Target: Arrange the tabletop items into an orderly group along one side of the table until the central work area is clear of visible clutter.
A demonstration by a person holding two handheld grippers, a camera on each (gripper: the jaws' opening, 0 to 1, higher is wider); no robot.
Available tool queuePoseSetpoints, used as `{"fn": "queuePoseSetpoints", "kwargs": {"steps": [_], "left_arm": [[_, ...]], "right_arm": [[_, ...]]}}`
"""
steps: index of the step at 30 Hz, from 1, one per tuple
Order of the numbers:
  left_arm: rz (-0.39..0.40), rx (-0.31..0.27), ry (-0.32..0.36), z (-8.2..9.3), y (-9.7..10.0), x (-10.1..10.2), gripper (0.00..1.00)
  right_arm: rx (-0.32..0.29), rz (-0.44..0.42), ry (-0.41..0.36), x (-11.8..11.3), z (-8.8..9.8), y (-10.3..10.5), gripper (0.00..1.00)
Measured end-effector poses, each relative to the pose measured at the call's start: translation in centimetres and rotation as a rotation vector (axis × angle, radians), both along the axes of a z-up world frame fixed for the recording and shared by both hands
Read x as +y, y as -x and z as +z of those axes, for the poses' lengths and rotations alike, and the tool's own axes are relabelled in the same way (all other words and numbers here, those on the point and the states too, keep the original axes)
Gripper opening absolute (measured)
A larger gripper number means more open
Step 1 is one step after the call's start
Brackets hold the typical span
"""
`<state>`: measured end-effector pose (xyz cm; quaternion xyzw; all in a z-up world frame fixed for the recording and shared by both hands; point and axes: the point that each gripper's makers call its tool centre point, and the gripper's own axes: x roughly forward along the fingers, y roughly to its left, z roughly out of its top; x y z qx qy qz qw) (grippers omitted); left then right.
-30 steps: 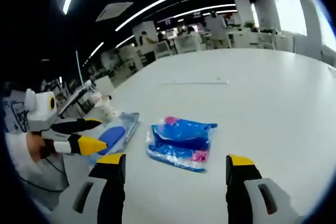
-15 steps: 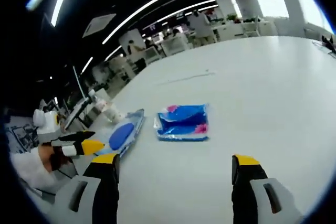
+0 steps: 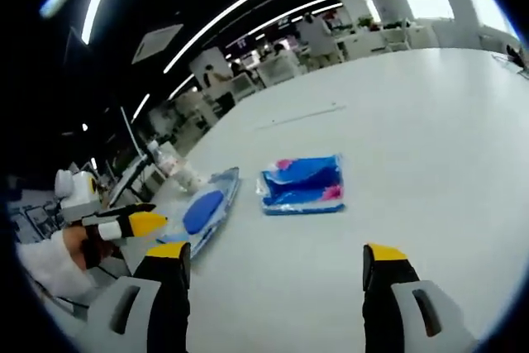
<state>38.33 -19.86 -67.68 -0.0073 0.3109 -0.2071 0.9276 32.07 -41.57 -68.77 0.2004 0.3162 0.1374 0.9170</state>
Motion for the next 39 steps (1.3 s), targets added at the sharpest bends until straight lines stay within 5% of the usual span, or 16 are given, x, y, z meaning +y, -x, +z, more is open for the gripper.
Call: {"fn": "queuePoseSetpoints", "kwargs": {"steps": [11, 15, 20, 24, 39], "left_arm": [[0.047, 0.052, 0.057, -0.7, 1.8, 1.9, 0.99], [0.096, 0.081, 0.092, -1.0, 3.3, 3.1, 0.98], [0.125, 0.108, 0.082, -1.8, 4.2, 4.6, 0.97], [0.186, 0.099, 0.139, -1.0, 3.9, 5.4, 0.96], [0.187, 0.147, 0.213, -1.9, 5.2, 5.4, 0.84]], "right_arm": [[-0.002, -0.056, -0.012, -3.0, -0.2, 0.4, 0.84], [-0.011, -0.094, -0.076, -3.3, 0.0, 0.2, 0.81], [-0.002, -0.073, -0.056, -2.9, -0.3, -0.1, 0.81], [-0.008, -0.062, -0.076, -2.2, 0.0, -0.7, 0.80], [0.027, 0.038, -0.061, 0.3, -0.7, -2.0, 0.78]]}}
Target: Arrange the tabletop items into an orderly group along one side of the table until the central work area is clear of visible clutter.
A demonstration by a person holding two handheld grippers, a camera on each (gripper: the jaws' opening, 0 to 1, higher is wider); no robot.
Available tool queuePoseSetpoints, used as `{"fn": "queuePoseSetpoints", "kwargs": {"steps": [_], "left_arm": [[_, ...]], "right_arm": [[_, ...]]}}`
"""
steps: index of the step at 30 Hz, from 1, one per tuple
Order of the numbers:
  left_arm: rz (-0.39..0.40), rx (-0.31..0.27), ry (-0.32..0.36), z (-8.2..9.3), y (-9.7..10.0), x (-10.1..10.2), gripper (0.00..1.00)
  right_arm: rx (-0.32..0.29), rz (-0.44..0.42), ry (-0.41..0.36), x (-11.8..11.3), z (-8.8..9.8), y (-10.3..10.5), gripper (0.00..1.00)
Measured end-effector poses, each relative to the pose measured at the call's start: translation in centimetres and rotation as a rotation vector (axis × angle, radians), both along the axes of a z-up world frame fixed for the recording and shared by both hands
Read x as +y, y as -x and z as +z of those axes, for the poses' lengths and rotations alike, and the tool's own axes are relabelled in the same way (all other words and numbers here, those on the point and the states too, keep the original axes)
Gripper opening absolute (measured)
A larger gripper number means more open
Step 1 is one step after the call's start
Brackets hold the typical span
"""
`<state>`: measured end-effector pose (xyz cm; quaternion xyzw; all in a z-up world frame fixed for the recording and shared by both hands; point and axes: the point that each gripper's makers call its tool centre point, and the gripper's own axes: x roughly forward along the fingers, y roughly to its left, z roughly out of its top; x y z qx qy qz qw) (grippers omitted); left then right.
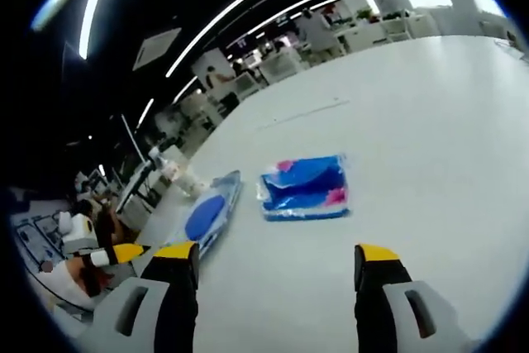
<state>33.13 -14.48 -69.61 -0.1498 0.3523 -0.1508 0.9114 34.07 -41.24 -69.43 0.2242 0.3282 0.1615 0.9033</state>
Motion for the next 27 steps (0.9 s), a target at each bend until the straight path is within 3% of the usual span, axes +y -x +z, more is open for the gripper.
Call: {"fn": "queuePoseSetpoints", "kwargs": {"steps": [10, 15, 23, 27], "left_arm": [[0.040, 0.015, 0.063, -0.1, 0.3, 0.1, 0.79], [0.060, 0.024, 0.074, -0.3, 0.4, 0.3, 0.74], [0.083, 0.042, 0.198, 0.0, 0.5, -0.6, 0.54], [0.071, 0.058, 0.230, -0.3, 0.6, -1.2, 0.49]], "right_arm": [[-0.044, 0.159, 0.029, 3.5, 1.8, -4.1, 0.76], [-0.065, 0.222, -0.037, 6.6, 3.4, -7.1, 0.75], [-0.072, 0.370, 0.028, 11.3, 3.3, -10.7, 0.69], [-0.043, 0.389, 0.016, 12.9, 2.4, -12.2, 0.66]]}}
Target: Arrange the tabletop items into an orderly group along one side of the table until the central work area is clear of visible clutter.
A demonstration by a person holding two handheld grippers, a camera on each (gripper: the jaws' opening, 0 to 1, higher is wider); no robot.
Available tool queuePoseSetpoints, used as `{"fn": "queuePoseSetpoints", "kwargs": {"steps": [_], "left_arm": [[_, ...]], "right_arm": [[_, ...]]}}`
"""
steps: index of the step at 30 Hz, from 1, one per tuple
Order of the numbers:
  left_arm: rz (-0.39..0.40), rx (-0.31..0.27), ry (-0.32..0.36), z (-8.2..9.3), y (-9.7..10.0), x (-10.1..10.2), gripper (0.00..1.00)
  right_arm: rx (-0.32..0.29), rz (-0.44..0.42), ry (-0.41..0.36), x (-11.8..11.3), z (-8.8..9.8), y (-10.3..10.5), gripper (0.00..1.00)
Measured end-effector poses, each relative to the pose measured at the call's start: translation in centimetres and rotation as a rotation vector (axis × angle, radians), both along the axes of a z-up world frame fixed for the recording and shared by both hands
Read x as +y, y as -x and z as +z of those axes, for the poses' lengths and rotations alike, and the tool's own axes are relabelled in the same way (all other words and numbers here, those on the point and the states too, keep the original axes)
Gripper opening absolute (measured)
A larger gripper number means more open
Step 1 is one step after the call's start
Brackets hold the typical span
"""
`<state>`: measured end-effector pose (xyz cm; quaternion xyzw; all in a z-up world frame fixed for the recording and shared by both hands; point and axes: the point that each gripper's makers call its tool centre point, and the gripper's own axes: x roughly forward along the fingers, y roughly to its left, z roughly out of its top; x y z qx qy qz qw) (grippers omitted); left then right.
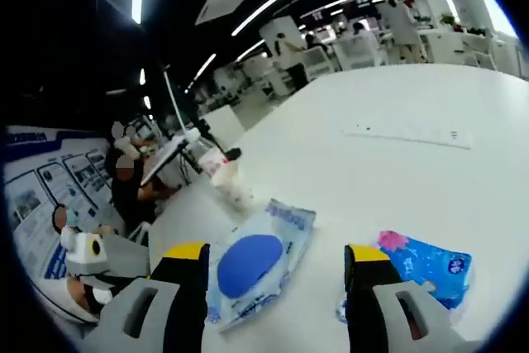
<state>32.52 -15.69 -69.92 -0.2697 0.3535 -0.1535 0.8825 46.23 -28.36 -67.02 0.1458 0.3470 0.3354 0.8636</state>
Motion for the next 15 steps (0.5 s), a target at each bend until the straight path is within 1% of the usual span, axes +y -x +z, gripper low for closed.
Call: {"fn": "queuePoseSetpoints", "kwargs": {"steps": [3, 6, 8, 10, 11, 12, 13, 15], "left_arm": [[-0.016, 0.020, 0.035, -0.2, 0.2, -0.8, 0.44], [-0.023, 0.030, 0.059, -0.3, 0.3, -1.3, 0.35], [-0.031, 0.042, 0.066, -0.6, 0.3, -1.6, 0.30], [-0.032, 0.056, 0.068, -0.9, 0.4, -1.9, 0.29], [-0.033, 0.060, 0.072, -0.9, 0.4, -2.0, 0.28], [-0.034, 0.064, 0.080, -0.9, 0.5, -2.2, 0.28], [-0.034, 0.065, 0.086, -0.9, 0.5, -2.3, 0.28], [-0.038, 0.067, 0.095, -0.9, 0.5, -2.5, 0.27]], "right_arm": [[0.024, 0.024, 0.013, 1.0, -1.0, -1.1, 0.66], [0.037, 0.039, 0.036, 1.5, -2.3, -2.3, 0.66], [0.087, 0.004, 0.051, 1.6, -3.7, -3.3, 0.65], [0.098, -0.025, 0.015, 2.4, -4.2, -4.5, 0.67], [0.095, -0.035, -0.018, 2.9, -4.0, -5.0, 0.69], [0.106, -0.044, -0.040, 3.4, -4.2, -5.5, 0.72], [0.117, -0.045, -0.038, 3.6, -4.7, -5.8, 0.76], [0.122, -0.055, -0.034, 3.9, -5.3, -6.3, 0.78]]}}
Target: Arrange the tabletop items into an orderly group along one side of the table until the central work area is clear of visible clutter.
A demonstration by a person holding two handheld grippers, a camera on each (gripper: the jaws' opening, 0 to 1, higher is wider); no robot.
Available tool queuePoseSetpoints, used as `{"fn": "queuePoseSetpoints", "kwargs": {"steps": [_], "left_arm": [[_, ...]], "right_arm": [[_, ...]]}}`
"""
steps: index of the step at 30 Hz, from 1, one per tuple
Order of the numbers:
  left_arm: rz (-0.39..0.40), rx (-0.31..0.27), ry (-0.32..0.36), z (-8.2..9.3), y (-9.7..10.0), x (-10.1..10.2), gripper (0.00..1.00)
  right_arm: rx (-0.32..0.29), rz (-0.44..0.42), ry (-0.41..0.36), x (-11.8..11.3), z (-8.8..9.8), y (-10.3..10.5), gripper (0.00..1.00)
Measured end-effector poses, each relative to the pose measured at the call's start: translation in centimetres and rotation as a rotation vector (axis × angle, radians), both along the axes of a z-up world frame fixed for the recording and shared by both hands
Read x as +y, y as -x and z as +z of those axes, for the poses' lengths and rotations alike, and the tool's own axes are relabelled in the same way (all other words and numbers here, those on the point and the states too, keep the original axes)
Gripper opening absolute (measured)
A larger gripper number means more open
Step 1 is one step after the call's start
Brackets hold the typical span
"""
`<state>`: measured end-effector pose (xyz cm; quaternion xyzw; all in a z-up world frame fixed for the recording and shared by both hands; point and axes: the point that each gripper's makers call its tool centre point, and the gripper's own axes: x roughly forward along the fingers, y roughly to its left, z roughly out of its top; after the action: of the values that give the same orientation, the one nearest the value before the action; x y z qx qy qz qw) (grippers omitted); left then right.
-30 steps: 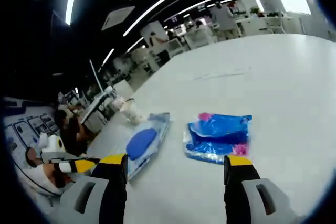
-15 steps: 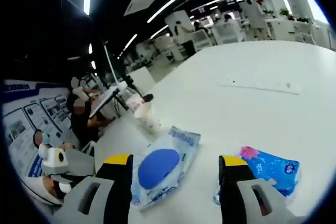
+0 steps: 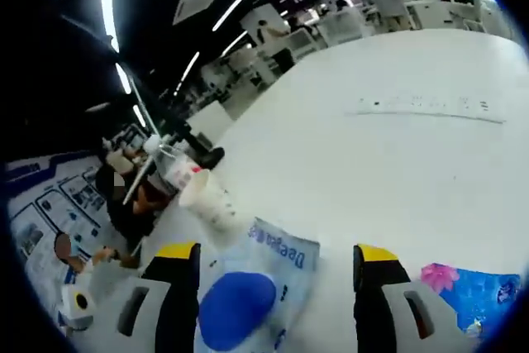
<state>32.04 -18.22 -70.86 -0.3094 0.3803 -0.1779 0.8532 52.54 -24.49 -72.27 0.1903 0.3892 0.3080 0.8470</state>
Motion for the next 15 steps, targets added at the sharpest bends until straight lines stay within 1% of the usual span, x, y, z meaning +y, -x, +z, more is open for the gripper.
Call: {"fn": "queuePoseSetpoints", "kwargs": {"steps": [1, 3, 6, 7, 8, 10, 13, 15], "left_arm": [[-0.005, 0.000, 0.000, -0.1, 0.0, -0.2, 0.26], [-0.010, 0.006, -0.005, -0.4, -0.1, -0.3, 0.26], [-0.004, 0.006, -0.009, -0.7, -0.6, -0.4, 0.25], [0.004, 0.008, -0.005, -0.8, -0.7, -0.4, 0.24], [0.012, 0.013, 0.000, -0.9, -0.9, -0.4, 0.23], [0.035, 0.054, 0.031, -1.2, -1.0, -0.7, 0.21], [0.037, 0.071, 0.048, -1.6, -1.1, -1.1, 0.15], [0.046, 0.083, 0.051, -1.9, -1.2, -1.2, 0.14]], "right_arm": [[0.005, -0.015, 0.001, -0.1, -0.2, -0.2, 0.78], [0.026, -0.073, -0.005, -0.3, -0.8, -0.8, 0.77], [0.048, -0.064, 0.008, 0.0, -1.7, -0.8, 0.75], [-0.032, -0.039, 0.028, -0.1, -1.5, -1.7, 0.69], [0.029, -0.086, 0.018, -0.1, -1.7, -1.4, 0.66], [0.025, -0.088, 0.016, 0.3, -1.6, -1.7, 0.60], [0.032, -0.093, -0.014, 1.3, -2.2, -1.8, 0.57], [0.013, -0.061, 0.003, 2.0, -1.9, -1.1, 0.53]]}}
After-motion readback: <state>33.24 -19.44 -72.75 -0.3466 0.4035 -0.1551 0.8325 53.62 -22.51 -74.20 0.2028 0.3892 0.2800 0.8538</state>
